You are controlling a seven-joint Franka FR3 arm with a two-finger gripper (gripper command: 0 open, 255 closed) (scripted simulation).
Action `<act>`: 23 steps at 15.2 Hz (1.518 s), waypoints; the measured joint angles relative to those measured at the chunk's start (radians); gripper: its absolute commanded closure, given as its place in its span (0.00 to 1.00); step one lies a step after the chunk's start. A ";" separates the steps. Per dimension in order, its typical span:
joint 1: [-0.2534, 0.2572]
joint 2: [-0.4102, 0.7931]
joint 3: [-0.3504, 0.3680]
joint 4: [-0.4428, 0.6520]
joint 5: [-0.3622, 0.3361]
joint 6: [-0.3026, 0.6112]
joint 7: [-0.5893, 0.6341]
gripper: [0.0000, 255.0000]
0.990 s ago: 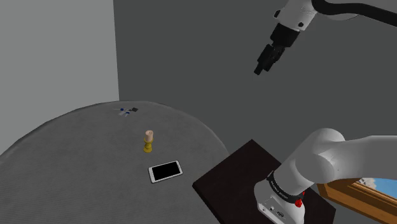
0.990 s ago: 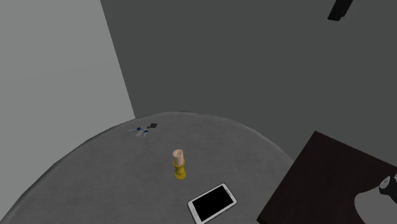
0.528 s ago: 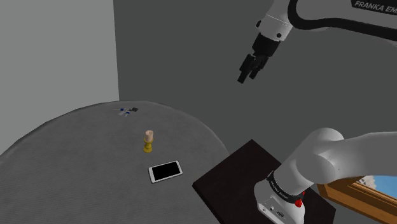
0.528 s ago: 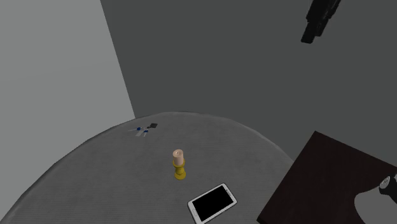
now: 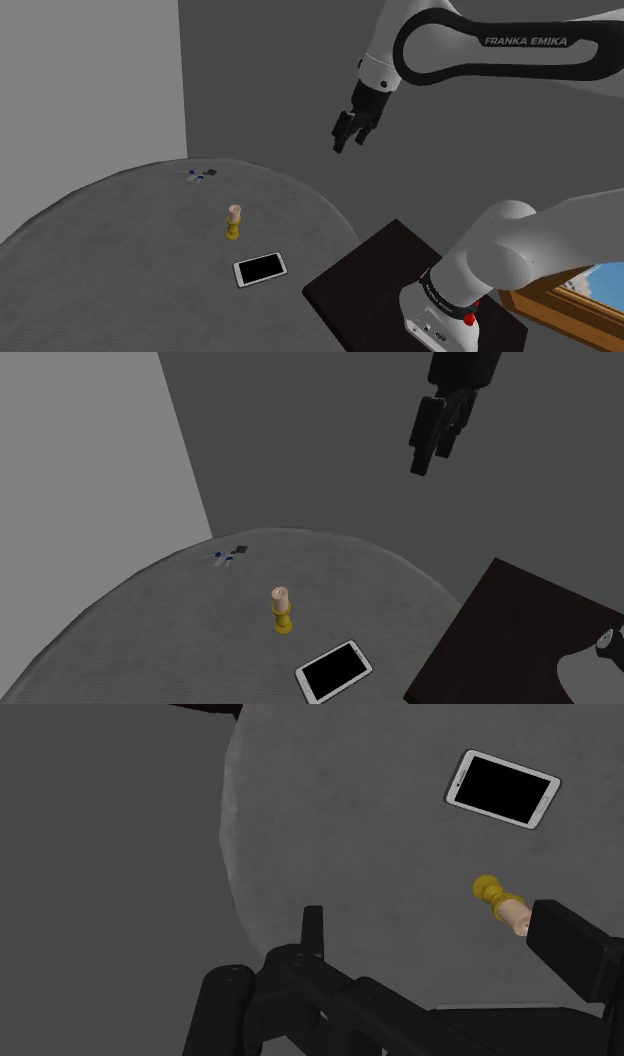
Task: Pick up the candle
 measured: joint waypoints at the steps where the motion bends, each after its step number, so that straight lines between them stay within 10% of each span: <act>1: 0.001 0.029 0.013 0.004 0.002 0.022 0.015 0.00; 12: 0.025 0.396 0.176 0.081 -0.032 0.274 0.250 0.00; 23: 0.097 0.841 0.216 0.328 -0.227 0.401 0.515 0.00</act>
